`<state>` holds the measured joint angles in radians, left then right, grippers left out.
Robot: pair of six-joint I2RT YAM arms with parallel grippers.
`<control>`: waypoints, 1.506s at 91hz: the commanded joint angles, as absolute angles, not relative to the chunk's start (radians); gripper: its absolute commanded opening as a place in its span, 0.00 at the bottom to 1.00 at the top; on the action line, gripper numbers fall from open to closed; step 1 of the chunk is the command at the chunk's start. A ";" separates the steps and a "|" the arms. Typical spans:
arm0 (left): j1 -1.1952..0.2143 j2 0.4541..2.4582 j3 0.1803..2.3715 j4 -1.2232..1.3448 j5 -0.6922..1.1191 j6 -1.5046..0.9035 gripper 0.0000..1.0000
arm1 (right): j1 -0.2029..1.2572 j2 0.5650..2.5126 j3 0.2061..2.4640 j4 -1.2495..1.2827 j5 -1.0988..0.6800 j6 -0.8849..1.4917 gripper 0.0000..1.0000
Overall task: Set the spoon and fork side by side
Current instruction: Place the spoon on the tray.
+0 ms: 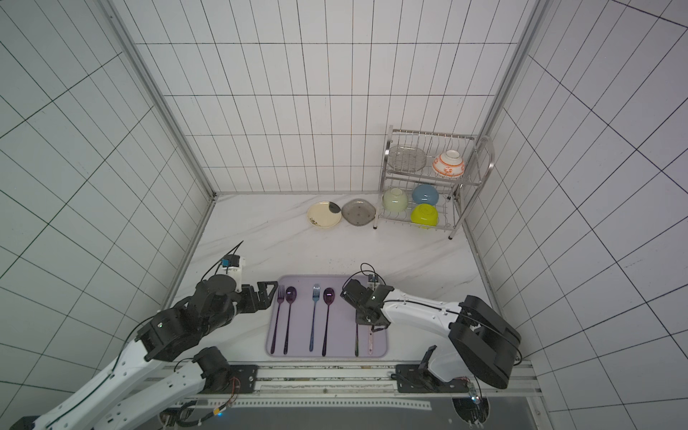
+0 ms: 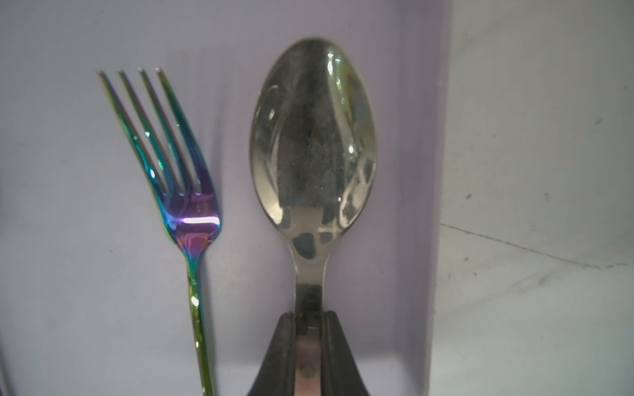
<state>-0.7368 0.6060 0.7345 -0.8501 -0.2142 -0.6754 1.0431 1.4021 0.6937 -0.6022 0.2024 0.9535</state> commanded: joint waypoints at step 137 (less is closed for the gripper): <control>-0.738 0.692 0.710 -0.886 -0.188 -0.790 0.98 | 1.081 1.324 0.923 -0.826 0.245 0.886 0.44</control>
<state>-0.7368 0.6552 0.7338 -0.8684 -0.2176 -0.7326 1.0637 1.3224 0.8829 -0.7650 0.2241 0.9012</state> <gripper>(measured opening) 0.984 0.435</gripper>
